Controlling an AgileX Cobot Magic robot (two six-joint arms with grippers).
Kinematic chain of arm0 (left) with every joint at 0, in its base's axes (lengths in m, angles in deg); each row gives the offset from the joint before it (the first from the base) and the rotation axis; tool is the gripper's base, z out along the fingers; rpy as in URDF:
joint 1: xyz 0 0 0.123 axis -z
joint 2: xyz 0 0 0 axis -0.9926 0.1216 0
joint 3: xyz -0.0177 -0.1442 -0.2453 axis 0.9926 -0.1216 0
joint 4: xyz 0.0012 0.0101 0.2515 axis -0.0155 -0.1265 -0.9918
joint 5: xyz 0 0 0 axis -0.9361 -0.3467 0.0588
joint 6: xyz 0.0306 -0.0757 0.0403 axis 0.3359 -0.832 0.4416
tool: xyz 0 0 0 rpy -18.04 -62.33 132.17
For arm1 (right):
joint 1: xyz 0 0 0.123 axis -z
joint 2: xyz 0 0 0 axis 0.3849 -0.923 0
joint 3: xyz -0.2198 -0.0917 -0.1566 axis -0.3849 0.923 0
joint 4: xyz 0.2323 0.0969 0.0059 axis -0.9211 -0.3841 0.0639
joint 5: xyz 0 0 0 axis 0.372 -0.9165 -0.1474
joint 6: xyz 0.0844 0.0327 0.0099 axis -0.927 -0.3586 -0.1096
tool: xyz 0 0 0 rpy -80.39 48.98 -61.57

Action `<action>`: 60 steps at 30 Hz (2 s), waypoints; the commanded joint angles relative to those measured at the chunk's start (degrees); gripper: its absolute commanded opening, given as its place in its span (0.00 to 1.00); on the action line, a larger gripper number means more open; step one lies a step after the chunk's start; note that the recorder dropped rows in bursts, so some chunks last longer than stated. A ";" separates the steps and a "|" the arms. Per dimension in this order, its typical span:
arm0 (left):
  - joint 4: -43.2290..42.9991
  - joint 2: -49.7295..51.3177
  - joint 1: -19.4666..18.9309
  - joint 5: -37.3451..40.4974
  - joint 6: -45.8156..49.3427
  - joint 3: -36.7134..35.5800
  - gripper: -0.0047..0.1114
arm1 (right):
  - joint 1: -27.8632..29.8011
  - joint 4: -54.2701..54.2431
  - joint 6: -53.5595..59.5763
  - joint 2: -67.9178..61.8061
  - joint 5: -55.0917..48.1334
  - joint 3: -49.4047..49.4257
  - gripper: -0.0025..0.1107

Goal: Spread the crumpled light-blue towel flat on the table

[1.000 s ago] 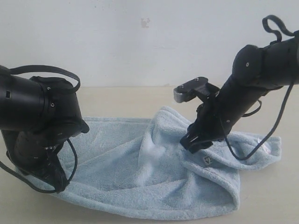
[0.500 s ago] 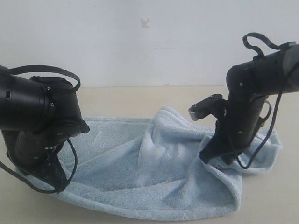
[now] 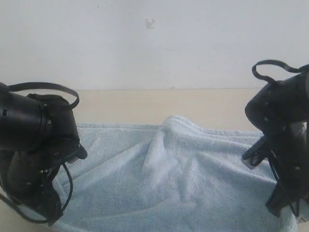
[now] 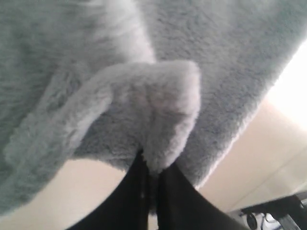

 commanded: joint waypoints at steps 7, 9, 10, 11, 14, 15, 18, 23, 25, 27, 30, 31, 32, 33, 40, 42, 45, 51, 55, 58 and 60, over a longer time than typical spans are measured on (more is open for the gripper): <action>0.56 -0.40 -0.11 -7.16 -0.12 -5.56 0.08 | 0.05 11.06 -15.67 5.93 5.22 10.97 0.02; 0.56 -0.40 -0.11 -7.16 -0.12 -5.56 0.08 | 0.05 11.06 -16.45 6.98 6.91 11.92 0.03; 0.56 -0.40 -0.11 -7.16 -0.12 -5.56 0.08 | 0.05 10.62 -16.45 7.18 7.04 12.04 0.05; 0.56 -0.40 -0.11 -7.16 -0.12 -5.56 0.08 | 0.05 10.44 -16.45 7.18 7.04 12.04 0.07; 0.56 -0.40 -0.11 -7.41 -0.12 -5.55 0.08 | 0.05 9.21 -16.31 7.18 7.30 12.04 0.23; 0.56 -0.40 -0.11 -7.41 -0.12 -5.55 0.08 | 0.05 8.76 -15.89 7.18 7.53 12.04 0.29; -1.12 -0.40 -0.11 -8.22 -0.12 -5.55 0.08 | 0.05 9.15 -16.71 7.18 8.18 12.04 0.49; -0.42 -0.40 -0.11 -8.07 0.61 -5.55 0.08 | 0.05 7.84 -18.26 7.28 8.08 10.18 0.51; -0.42 -0.40 -0.11 -8.07 0.72 -5.55 0.08 | 0.05 7.03 -18.26 7.40 8.08 9.71 0.51; -0.38 -0.40 -0.11 -7.97 1.32 -5.55 0.13 | 0.05 5.63 -18.26 8.55 9.30 9.57 0.51; 1.22 -0.40 -0.11 -7.62 1.32 -5.55 0.38 | 0.05 2.77 -17.12 11.96 11.39 9.57 0.51; 1.11 -0.40 -0.11 -7.76 1.32 -5.55 0.46 | 0.05 2.19 -17.12 12.98 11.65 9.57 0.51; 1.02 -0.40 -0.11 -7.99 1.32 -5.55 0.57 | 0.05 0.74 -17.12 14.90 12.58 9.57 0.51; 1.02 -0.40 -0.11 -8.13 1.32 -5.55 0.62 | 0.05 -0.09 -16.97 15.97 13.11 9.57 0.51; 0.89 -0.50 -0.11 -9.09 1.32 -3.32 0.69 | 0.05 -10.66 -9.14 20.70 18.29 9.57 0.51; 1.52 -0.81 -0.11 -7.89 1.32 -1.23 0.69 | 0.05 -13.77 -4.58 20.81 19.46 9.57 0.51; 3.60 -2.55 0.09 -9.08 2.03 -0.13 0.69 | 0.05 -14.98 -0.89 20.54 20.71 9.57 0.51; 31.49 -5.50 0.09 -17.39 27.15 -0.24 0.69 | 0.05 -14.29 -0.51 20.41 26.32 9.81 0.51; 41.44 -5.55 0.09 -18.43 40.24 -0.24 0.69 | 0.05 -13.16 3.04 20.41 27.07 9.81 0.51; 39.52 -5.55 0.09 -18.55 40.13 -0.24 0.65 | 0.05 -13.20 3.29 20.41 27.67 9.81 0.48; 39.25 -5.55 0.09 -18.55 39.84 -0.24 0.54 | 0.05 -13.20 3.12 20.41 27.80 9.81 0.36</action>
